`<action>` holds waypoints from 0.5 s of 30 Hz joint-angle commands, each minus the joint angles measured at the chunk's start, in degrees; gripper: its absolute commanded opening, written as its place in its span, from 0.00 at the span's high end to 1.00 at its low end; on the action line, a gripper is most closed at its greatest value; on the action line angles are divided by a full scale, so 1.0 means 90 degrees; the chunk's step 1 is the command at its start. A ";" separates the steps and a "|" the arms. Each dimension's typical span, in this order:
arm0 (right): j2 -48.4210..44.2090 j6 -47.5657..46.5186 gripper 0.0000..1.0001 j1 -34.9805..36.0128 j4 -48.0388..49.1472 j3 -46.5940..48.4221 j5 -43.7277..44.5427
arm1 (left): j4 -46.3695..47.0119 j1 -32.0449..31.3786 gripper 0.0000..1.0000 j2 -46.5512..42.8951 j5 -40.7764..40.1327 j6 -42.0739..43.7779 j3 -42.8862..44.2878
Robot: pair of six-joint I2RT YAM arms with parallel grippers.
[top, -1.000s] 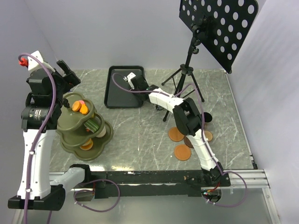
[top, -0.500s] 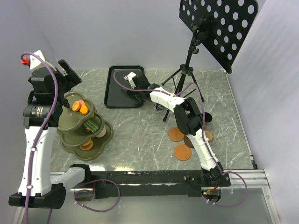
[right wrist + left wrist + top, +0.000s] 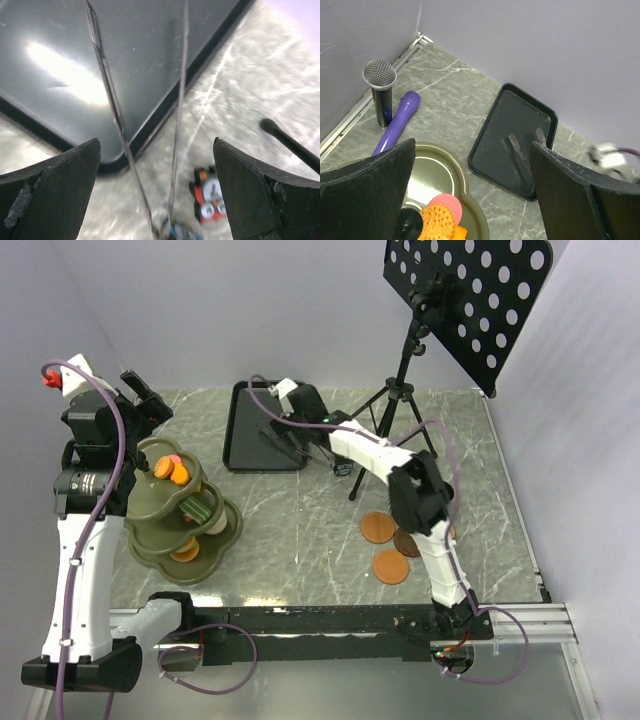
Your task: Serve the afternoon tea
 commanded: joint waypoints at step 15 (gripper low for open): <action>-0.5131 0.1547 0.02 -0.0284 -0.0360 -0.4020 0.0358 | 0.1312 0.0057 0.00 -0.0201 0.0309 -0.0113 -0.0297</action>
